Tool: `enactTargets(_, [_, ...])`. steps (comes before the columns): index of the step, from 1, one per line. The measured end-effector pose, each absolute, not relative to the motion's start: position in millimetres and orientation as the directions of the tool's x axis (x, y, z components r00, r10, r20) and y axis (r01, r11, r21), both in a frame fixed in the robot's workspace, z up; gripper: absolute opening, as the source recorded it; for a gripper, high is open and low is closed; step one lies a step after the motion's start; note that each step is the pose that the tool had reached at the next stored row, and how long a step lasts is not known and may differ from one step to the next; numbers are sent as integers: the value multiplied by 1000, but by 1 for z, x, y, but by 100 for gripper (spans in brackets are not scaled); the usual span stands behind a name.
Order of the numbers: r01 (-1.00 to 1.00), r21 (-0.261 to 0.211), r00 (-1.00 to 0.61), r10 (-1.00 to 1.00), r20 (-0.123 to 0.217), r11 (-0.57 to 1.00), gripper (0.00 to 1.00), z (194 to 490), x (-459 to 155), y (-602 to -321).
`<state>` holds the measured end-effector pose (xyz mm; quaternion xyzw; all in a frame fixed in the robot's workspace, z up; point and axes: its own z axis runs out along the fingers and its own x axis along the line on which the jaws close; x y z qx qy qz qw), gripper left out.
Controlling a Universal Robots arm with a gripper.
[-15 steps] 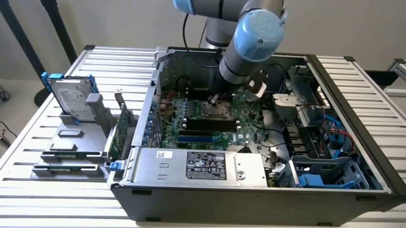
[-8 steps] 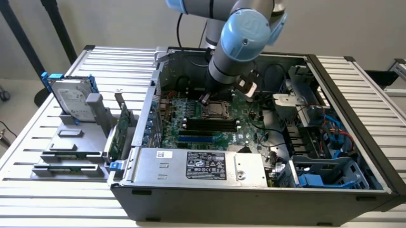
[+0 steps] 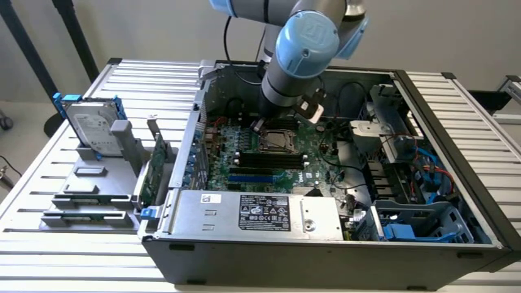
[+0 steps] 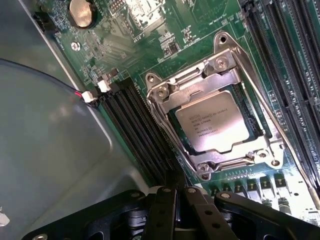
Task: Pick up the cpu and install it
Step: 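Install the first cpu locking lever, then install the second cpu locking lever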
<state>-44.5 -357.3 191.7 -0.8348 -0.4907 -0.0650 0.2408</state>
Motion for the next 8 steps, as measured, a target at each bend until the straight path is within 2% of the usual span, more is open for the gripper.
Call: enactTargets(8, [851, -338, 510, 788, 345, -402, 11, 192, -45, -357])
